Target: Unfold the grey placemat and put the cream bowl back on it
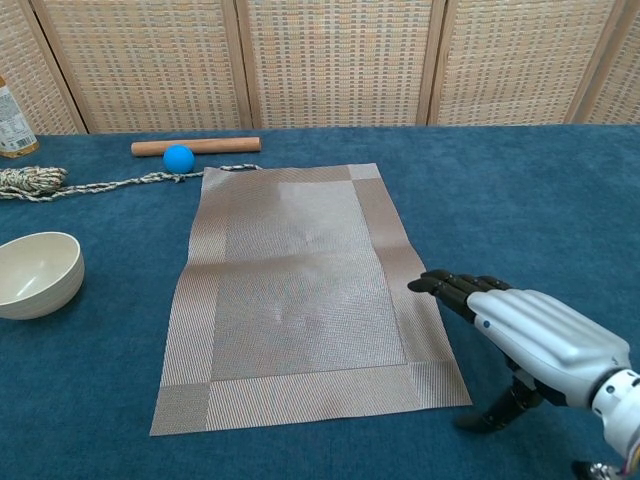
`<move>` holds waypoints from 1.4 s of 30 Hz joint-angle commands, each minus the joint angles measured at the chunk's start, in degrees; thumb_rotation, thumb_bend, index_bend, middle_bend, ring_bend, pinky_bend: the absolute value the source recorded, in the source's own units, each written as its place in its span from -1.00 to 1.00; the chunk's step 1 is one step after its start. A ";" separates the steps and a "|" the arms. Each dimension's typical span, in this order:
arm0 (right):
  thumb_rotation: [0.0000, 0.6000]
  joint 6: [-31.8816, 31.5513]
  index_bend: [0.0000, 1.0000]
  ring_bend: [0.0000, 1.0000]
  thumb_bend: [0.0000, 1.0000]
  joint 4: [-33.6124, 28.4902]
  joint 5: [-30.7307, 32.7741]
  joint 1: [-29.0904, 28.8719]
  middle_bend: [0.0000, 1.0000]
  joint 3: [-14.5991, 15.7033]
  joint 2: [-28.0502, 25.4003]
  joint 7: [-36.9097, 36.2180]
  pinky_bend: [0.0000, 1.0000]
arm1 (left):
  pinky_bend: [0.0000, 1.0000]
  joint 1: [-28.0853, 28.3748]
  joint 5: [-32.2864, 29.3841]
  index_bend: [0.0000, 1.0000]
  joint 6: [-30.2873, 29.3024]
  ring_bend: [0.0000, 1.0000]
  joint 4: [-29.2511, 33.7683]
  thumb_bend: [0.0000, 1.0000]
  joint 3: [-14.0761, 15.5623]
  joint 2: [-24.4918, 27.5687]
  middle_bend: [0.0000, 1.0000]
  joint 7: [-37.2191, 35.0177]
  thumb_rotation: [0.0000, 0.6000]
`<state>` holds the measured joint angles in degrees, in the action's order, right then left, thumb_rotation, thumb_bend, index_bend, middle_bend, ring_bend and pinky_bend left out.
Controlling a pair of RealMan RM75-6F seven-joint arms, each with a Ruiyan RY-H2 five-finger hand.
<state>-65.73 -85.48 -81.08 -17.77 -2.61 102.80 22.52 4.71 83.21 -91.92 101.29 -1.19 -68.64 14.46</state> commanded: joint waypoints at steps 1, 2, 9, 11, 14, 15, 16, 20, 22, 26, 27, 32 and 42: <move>1.00 0.21 -0.98 -1.00 -0.81 0.53 0.46 -0.20 -1.00 -0.12 0.43 0.22 -1.00 | -1.00 -0.04 0.09 -1.00 0.14 -1.00 0.01 -0.68 -0.10 0.02 -1.00 -0.22 1.00; 1.00 0.28 -0.98 -1.00 -0.81 0.72 0.71 -0.26 -1.00 -0.21 0.61 0.33 -1.00 | -1.00 -0.05 0.20 -1.00 0.18 -1.00 0.01 -0.69 -0.13 0.03 -1.00 -0.41 1.00; 1.00 0.38 -0.98 -1.00 -0.77 2.43 1.46 -0.77 -1.00 -0.40 2.13 1.41 -1.00 | -1.00 -0.24 0.55 -1.00 0.35 -1.00 -0.16 -0.68 -0.44 0.21 -1.00 -1.50 1.00; 1.00 0.44 -0.98 -1.00 -0.72 2.97 1.52 -0.92 -1.00 -0.35 2.50 1.63 -1.00 | -1.00 -0.27 0.75 -1.00 0.40 -1.00 -0.20 -0.68 -0.48 0.24 -1.00 -1.89 1.00; 1.00 -0.05 -0.95 -1.00 -0.57 3.76 0.71 -1.23 -1.00 -0.27 3.15 1.39 -1.00 | -1.00 -0.31 1.12 -1.00 0.67 -1.00 -0.31 -0.68 -0.36 0.31 -1.00 -2.17 1.00; 1.00 -0.62 -0.94 -1.00 -0.51 4.12 -0.07 -1.33 -1.00 -0.20 3.44 0.90 -1.00 | -1.00 -0.32 1.24 -1.00 0.78 -1.00 -0.33 -0.68 -0.34 0.33 -1.00 -2.20 1.00; 1.00 -1.23 -0.93 -1.00 -0.47 4.49 -0.90 -1.38 -1.00 -0.08 3.69 0.24 -1.00 | -1.00 -0.34 1.34 -1.00 0.85 -1.00 -0.32 -0.68 -0.35 0.34 -1.00 -2.27 1.00; 1.00 -3.34 -0.90 -1.00 -0.27 5.94 -3.88 -1.63 -1.00 0.29 4.36 -2.71 -0.94 | -1.00 -0.41 1.58 -1.00 0.85 -1.00 -0.33 -0.68 -0.53 0.33 -1.00 -2.69 1.00; 1.00 -4.19 -0.89 -1.00 -0.19 6.67 -5.06 -1.69 -1.00 0.51 4.64 -4.37 -0.91 | -1.00 -0.45 1.67 -1.00 0.87 -1.00 -0.38 -0.67 -0.58 0.32 -1.00 -2.88 1.00; 1.00 -6.41 -0.87 -1.00 -0.08 7.98 -7.75 -1.74 -1.00 1.11 5.09 -7.82 -0.87 | -1.00 -0.54 1.98 -1.00 1.00 -1.00 -0.50 -0.67 -0.62 0.32 -1.00 -3.19 1.00; 1.00 -6.92 -0.87 -1.00 -0.07 8.17 -8.23 -1.73 -1.00 1.18 5.16 -8.47 -0.87 | -1.00 -0.57 2.04 -1.00 1.02 -1.00 -0.50 -0.67 -0.65 0.32 -1.00 -3.29 1.00; 1.00 -6.88 -0.84 -1.00 -0.07 9.02 -8.12 -1.81 -1.00 1.17 5.32 -9.70 -0.86 | -1.00 -0.68 2.26 -1.00 1.21 -1.00 -0.51 -0.67 -0.72 0.37 -1.00 -3.53 1.00; 1.00 -5.50 -0.44 -1.00 -0.17 12.51 -6.71 -2.41 -1.00 0.42 7.68 -13.65 -0.81 | -1.00 -0.93 2.62 -0.97 1.10 -1.00 -0.70 -0.67 -1.16 0.28 -1.00 -4.73 1.00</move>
<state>-70.94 -73.97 -87.62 -19.96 -1.86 109.69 10.04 3.79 85.84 -90.82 100.62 -2.33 -68.35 9.75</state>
